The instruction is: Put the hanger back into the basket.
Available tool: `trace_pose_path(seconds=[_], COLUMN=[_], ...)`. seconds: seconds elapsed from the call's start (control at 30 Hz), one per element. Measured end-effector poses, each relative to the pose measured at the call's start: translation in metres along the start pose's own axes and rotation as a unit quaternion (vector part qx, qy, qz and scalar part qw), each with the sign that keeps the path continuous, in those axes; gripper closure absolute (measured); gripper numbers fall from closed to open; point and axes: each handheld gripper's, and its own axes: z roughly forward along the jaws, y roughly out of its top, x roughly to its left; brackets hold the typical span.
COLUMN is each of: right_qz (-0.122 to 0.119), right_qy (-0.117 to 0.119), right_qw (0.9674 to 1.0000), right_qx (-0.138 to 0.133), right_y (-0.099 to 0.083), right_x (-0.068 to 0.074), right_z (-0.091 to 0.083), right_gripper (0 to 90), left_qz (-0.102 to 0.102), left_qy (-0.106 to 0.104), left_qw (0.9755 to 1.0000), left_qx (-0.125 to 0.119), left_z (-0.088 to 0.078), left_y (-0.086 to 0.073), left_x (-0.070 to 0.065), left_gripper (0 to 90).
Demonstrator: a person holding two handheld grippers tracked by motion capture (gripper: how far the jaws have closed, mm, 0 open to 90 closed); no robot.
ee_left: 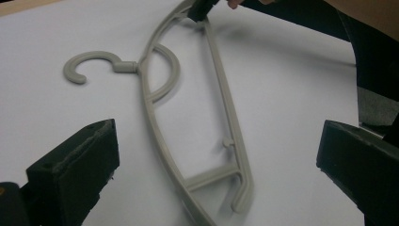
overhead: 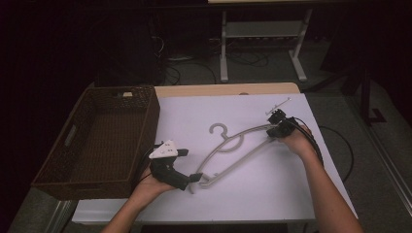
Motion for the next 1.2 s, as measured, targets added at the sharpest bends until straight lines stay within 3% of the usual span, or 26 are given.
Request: trace_pose_path(seconds=[0.17,0.33,0.37,0.47,0.53,0.6,0.67,0.7,0.73,0.8,0.9,1.0,1.1,1.2], right_qz=[-0.015,-0.013,-0.008,-0.002,-0.002,-0.007,-0.012,-0.012,-0.015,-0.016,-0.017,-0.032,-0.042,-0.056], right_qy=[0.010,0.012,0.011,0.006,0.004,0.006,0.021,0.021,0.028,0.042,0.055,0.075,0.083,0.091], right_qw=[0.9998,0.9996,0.9990,0.9982,0.9956,0.9942,0.9891,0.9891,0.9865,0.9834,0.9810,0.9757,0.9741,0.9747], right_qx=[-0.008,-0.019,-0.042,-0.060,-0.094,-0.108,-0.145,-0.145,-0.161,-0.176,-0.185,-0.203,-0.206,-0.197], right_y=[-0.015,-0.023,-0.025,-0.027,-0.028,-0.029,-0.032,-0.032,-0.034,-0.036,-0.038,-0.040,-0.040,-0.039], right_x=[0.016,0.022,0.022,0.024,0.031,0.034,0.047,0.047,0.057,0.065,0.074,0.091,0.099,0.110], right_z=[-0.009,-0.013,-0.016,-0.023,-0.038,-0.043,-0.055,-0.055,-0.061,-0.066,-0.069,-0.072,-0.071,-0.063], right_gripper=[89.5,89.5,89.5,89.5,89.5,89.4,89.3,89.3,89.3,89.3,89.3,89.3,89.3,89.4], left_qz=[0.000,-0.001,-0.001,-0.002,-0.003,-0.005,-0.005,-0.006,-0.006,-0.008,-0.007,-0.008,-0.009,-0.011], left_qy=[0.001,0.001,0.002,0.002,0.003,0.004,0.005,0.006,0.006,0.006,0.007,0.007,0.007,0.007], left_qw=[1.0000,1.0000,1.0000,1.0000,1.0000,1.0000,1.0000,1.0000,1.0000,0.9999,0.9999,0.9999,0.9999,0.9999], left_qx=[0.001,0.000,0.000,0.000,-0.002,-0.003,-0.003,-0.003,-0.003,-0.004,-0.004,-0.004,-0.003,-0.003], left_z=[0.000,0.000,0.000,-0.002,-0.002,-0.002,-0.002,-0.002,-0.002,-0.002,-0.003,-0.003,-0.003,-0.002], left_y=[0.000,0.000,0.000,0.000,-0.001,-0.001,-0.001,-0.001,-0.002,-0.002,-0.003,-0.003,-0.004,-0.004], left_x=[0.000,0.000,0.000,0.002,0.003,0.003,0.003,0.003,0.003,0.003,0.005,0.006,0.007,0.007], left_gripper=[0.0,0.0,0.0,0.0,0.0,0.0,0.0,0.0,0.0,0.0,0.0,0.0,0.0,0.0])
